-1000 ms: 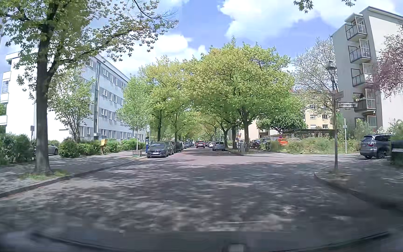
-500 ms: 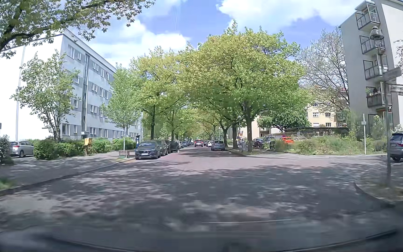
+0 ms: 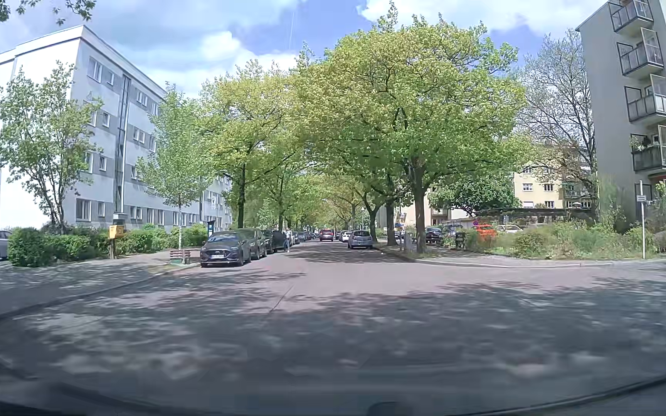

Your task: Follow the waypoints while adhering to traffic rules and regulations

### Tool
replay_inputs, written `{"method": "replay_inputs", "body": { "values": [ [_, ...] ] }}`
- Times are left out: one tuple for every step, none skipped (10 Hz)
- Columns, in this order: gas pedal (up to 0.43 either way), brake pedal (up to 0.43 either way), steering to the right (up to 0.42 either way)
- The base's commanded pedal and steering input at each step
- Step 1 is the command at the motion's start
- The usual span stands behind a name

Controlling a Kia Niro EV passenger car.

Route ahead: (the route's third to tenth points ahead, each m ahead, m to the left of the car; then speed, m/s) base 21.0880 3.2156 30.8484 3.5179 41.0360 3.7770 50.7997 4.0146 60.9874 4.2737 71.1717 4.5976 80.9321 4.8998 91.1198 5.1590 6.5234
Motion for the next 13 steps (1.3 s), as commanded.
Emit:
{"method": "replay_inputs", "body": {
  "values": [
    [0.0,0.146,-0.006],
    [0.0,0.018,-0.011],
    [0.0,0.018,-0.016],
    [0.0,0.018,-0.018],
    [0.169,0.024,-0.016],
    [0.228,0.018,-0.015],
    [0.28,0.018,-0.013],
    [0.28,0.018,-0.013],
    [0.28,0.018,-0.013],
    [0.287,0.018,-0.015],
    [0.287,0.018,-0.019],
    [0.299,0.018,-0.023],
    [0.299,0.018,-0.028]
  ]
}}
